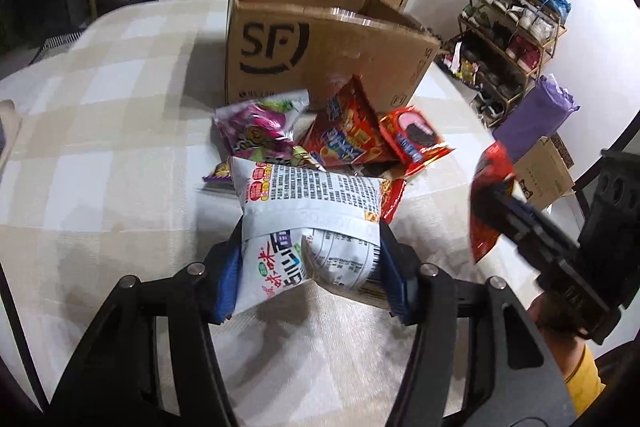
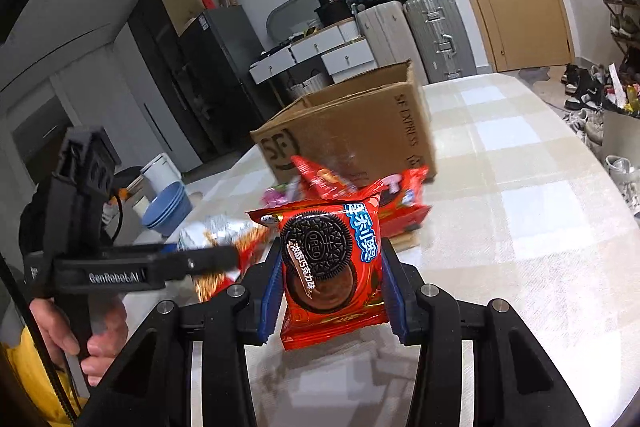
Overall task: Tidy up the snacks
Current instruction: 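Grasp the white chip bag with the left gripper while the right holds the Oreo packet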
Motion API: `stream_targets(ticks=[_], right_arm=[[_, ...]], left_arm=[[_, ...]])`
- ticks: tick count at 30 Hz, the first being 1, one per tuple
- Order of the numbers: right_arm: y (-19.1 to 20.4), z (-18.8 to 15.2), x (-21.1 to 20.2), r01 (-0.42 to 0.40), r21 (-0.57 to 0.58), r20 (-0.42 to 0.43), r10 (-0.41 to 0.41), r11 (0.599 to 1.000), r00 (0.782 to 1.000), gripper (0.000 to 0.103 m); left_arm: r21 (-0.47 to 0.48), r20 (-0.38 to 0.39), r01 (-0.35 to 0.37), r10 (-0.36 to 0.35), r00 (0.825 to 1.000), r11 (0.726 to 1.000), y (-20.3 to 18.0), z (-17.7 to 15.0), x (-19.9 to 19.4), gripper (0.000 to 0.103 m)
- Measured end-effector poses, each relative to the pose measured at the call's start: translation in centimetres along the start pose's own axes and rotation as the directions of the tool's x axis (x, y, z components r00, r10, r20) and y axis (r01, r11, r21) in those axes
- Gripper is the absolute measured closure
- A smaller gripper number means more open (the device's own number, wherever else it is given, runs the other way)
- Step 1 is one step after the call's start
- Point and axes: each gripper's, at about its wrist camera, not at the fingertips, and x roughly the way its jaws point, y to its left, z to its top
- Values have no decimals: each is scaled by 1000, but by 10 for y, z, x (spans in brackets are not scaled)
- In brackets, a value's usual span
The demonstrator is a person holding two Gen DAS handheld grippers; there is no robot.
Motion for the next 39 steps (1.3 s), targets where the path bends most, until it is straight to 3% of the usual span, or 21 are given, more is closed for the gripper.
stream_targets(ticks=[11, 21, 32, 39], right_arm=[[42, 28, -45, -50, -37, 60, 52, 998, 997, 59], [67, 25, -61, -50, -70, 61, 55, 996, 997, 59], [69, 20, -64, -51, -72, 51, 54, 996, 997, 59], [61, 22, -62, -56, -59, 46, 58, 997, 997, 59]], left_arm=[[21, 140, 43, -45, 989, 999, 3, -11, -117, 48], [-5, 243, 43, -41, 969, 999, 23, -55, -217, 47], [12, 257, 45, -47, 965, 999, 27, -90, -248, 47], [18, 247, 44, -47, 968, 999, 21, -90, -228, 47]])
